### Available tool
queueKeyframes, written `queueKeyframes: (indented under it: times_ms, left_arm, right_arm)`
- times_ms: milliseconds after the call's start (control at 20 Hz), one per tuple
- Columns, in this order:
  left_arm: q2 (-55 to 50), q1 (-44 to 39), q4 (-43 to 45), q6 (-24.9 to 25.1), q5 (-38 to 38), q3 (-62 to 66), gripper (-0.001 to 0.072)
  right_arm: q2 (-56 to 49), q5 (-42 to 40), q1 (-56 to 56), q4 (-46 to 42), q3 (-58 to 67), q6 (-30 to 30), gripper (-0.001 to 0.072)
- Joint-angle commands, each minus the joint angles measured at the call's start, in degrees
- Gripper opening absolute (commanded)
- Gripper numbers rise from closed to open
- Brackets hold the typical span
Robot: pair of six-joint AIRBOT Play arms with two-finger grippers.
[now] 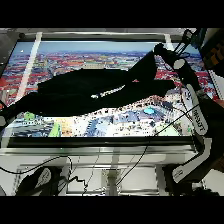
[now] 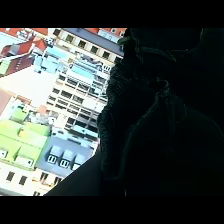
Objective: Fold the clothes and pants, and hang the long-sleeved shirts on hangers.
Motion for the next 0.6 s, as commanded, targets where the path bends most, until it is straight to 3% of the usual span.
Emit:
queueKeyframes:
  times_ms: [0,350,550]
  left_arm:
    - [0.0,0.0,-0.1,0.0,0.0,0.0,0.0061]
    - [0.0,0.0,-0.2,0.0,0.0,0.0,0.0061]
    - [0.0,0.0,-0.2,0.0,0.0,0.0,0.0061]
  right_arm:
    - [2.5,13.4,-4.6,-4.7,1.3,0.3,0.056]
    - [4.9,47.9,-17.9,-16.9,1.4,0.4,0.0545]
    - [2.2,51.2,-22.2,-16.8,1.3,10.4,0.0545]
